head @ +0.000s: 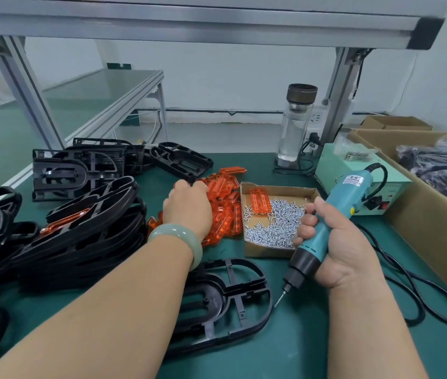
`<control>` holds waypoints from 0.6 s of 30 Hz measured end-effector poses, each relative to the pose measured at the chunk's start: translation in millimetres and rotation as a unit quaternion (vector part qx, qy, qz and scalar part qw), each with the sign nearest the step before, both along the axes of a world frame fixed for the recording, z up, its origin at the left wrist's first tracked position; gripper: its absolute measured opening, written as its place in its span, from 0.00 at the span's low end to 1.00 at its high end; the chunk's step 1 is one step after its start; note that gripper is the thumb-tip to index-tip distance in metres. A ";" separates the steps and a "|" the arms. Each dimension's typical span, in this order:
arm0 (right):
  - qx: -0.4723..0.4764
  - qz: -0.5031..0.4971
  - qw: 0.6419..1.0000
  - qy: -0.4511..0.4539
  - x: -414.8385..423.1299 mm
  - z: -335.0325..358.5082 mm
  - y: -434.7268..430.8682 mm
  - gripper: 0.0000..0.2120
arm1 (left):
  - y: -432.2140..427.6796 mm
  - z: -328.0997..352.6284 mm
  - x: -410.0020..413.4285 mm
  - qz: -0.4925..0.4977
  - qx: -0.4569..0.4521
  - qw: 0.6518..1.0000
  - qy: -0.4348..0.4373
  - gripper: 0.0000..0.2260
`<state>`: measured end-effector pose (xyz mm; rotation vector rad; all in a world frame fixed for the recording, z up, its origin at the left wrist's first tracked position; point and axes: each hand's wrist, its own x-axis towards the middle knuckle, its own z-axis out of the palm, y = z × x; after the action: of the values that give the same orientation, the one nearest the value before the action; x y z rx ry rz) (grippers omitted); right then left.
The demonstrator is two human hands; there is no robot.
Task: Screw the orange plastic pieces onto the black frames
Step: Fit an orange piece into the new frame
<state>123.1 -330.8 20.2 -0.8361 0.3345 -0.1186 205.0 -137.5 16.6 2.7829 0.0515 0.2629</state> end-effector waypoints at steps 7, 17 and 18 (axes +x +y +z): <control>0.079 -0.039 0.996 -0.023 0.8 0.5 -3.2 0.10 | -4.7 10.6 -15.8 -0.049 -0.087 0.983 -0.152 0.07; 0.075 -0.031 0.996 -0.025 1.1 -1.2 8.3 0.09 | -6.5 13.4 -67.4 -0.006 -0.598 0.795 0.101 0.07; 0.073 -0.029 0.997 -0.025 1.3 -1.1 9.4 0.09 | -4.5 13.7 -73.1 -0.018 -0.640 0.757 0.128 0.10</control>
<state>124.4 -321.4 19.1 -0.6778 0.3160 -0.1662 131.9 -142.0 30.3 1.4051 0.1696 -0.1523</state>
